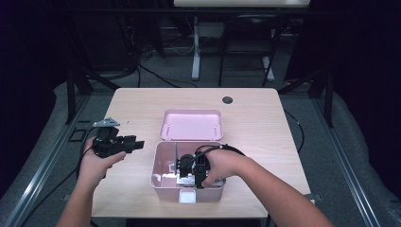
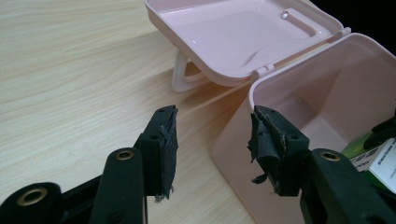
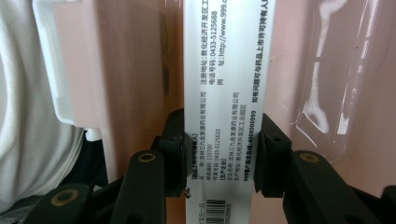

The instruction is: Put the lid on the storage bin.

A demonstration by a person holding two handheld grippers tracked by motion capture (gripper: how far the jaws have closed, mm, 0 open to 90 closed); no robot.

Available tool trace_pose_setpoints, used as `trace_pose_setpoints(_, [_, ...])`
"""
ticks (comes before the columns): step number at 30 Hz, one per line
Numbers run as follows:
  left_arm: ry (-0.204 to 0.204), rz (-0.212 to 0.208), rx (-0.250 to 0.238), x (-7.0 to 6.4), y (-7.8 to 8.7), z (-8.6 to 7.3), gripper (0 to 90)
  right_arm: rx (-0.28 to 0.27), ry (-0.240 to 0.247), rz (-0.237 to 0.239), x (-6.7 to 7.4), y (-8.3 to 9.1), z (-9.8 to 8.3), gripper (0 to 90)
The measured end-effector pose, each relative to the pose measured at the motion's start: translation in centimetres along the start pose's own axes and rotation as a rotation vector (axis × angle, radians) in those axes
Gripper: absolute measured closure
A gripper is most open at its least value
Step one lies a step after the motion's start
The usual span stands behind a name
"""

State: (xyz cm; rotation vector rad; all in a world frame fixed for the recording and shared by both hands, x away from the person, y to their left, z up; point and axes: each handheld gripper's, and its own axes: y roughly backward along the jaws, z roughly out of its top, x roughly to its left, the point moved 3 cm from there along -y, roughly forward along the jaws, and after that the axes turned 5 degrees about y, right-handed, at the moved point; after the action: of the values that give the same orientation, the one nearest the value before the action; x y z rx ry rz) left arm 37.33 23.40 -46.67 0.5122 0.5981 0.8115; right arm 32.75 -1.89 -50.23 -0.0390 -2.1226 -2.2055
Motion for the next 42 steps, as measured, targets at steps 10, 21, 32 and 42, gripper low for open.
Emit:
trace_pose_setpoints(10, [0.001,0.000,0.001,0.00,0.00,-0.01,50.8,0.005,-0.014,0.001,-0.05,-0.13,0.03,61.3])
trace_pose_setpoints(21, [0.000,0.001,-0.003,0.02,0.04,0.01,50.8,-0.014,-0.020,0.018,0.02,0.18,-0.01,60.9])
trace_pose_setpoints(32, [0.000,-0.001,-0.003,0.05,0.08,0.02,50.9,-0.017,-0.010,0.020,0.14,0.37,-0.16,61.6])
trace_pose_setpoints(42, [0.000,0.001,-0.003,0.08,0.04,0.01,50.8,-0.026,0.001,0.040,0.01,0.46,-0.27,61.9])
